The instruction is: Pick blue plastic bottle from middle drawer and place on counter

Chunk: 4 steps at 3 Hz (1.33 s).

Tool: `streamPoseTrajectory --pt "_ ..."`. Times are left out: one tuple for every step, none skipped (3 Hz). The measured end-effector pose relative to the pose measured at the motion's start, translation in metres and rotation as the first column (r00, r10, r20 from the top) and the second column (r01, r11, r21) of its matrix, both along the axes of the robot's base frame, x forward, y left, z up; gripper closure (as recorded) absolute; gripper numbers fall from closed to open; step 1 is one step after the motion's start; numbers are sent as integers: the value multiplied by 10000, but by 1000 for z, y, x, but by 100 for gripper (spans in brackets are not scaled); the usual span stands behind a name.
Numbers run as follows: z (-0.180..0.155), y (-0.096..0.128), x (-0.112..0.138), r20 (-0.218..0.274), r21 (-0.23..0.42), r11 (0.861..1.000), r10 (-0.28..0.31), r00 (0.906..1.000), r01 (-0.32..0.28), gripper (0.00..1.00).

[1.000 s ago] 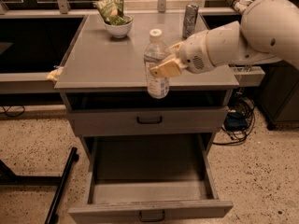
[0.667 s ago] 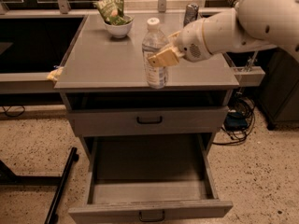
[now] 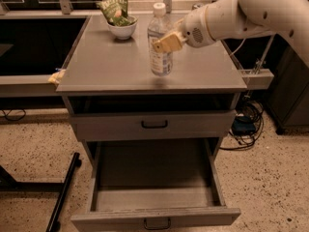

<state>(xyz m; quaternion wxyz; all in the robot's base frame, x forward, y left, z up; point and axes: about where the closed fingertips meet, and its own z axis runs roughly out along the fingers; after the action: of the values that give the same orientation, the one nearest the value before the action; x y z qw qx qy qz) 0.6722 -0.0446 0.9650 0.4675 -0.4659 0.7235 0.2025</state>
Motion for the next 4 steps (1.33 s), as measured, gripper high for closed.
streamPoseTrajectory --pt "-5 -2 16 -370 519 9983 -233 9990 252 100" --pt "-13 -5 24 -769 827 9953 -432 9961 496 100" --pt "-24 -8 26 -1130 939 9933 -566 9920 674 100" --pt "-35 -8 27 -1389 959 9929 -571 9887 709 100"
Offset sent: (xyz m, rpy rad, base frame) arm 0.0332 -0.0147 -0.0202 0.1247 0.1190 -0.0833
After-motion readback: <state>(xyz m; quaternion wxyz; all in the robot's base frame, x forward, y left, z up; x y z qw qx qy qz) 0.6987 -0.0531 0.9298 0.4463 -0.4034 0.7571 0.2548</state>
